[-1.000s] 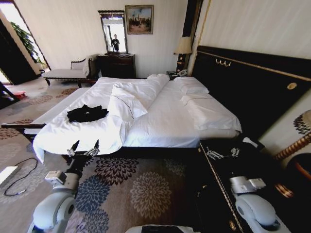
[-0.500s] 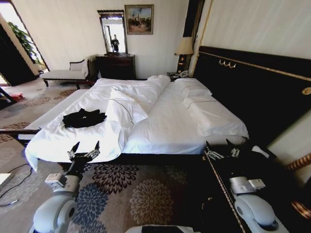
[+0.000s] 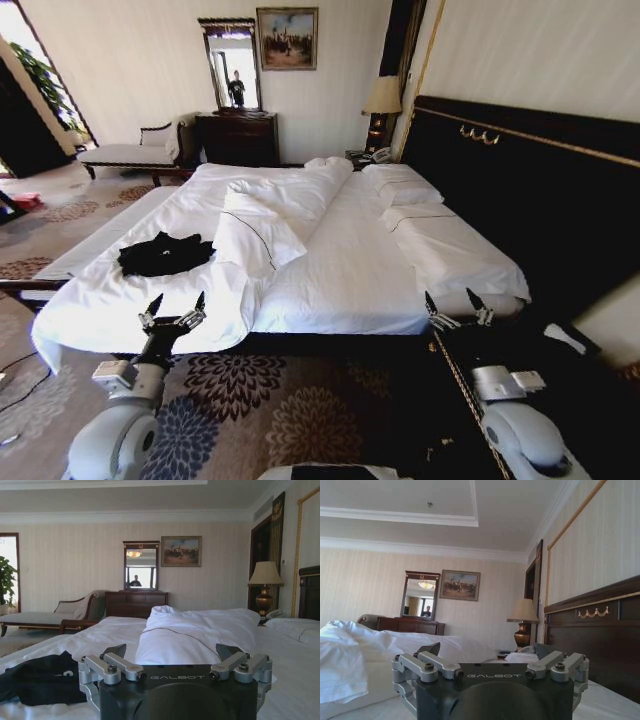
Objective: Fold the clothes on the bed.
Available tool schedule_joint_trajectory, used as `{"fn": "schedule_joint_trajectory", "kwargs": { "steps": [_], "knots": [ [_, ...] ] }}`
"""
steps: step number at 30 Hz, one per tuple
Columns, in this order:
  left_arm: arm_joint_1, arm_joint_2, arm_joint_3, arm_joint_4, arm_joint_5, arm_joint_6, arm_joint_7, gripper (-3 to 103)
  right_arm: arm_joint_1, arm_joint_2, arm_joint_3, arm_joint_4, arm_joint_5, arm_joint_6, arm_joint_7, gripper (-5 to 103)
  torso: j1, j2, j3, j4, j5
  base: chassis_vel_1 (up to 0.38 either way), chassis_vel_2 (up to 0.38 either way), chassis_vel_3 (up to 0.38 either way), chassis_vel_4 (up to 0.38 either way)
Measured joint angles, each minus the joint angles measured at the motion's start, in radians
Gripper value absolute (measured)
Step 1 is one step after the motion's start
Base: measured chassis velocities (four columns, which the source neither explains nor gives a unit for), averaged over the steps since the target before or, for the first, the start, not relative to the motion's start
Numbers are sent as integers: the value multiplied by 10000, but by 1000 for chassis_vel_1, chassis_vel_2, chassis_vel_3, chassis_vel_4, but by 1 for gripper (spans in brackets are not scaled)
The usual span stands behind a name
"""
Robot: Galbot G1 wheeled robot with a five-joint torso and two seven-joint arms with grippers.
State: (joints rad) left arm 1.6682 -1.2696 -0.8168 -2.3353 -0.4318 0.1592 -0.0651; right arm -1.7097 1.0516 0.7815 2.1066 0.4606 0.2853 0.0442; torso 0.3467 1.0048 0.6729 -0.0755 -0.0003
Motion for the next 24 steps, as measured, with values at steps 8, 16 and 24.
{"fn": "schedule_joint_trajectory", "kwargs": {
  "steps": [8,16,24],
  "knots": [
    [-68,22,21,91,-1,-9,1,100,43,1,-17,-58,0,92,-11,100,0,1,0,0,3,-143,148,145,-138],
    [-100,23,61,135,-1,-11,1,100,85,11,-26,-89,13,232,-84,100,8,-2,2,5,2,-78,88,90,-84],
    [-69,-19,64,136,21,-31,1,100,123,72,-54,-74,107,495,-275,100,-6,2,-3,1,3,0,0,0,0]
  ]
}}
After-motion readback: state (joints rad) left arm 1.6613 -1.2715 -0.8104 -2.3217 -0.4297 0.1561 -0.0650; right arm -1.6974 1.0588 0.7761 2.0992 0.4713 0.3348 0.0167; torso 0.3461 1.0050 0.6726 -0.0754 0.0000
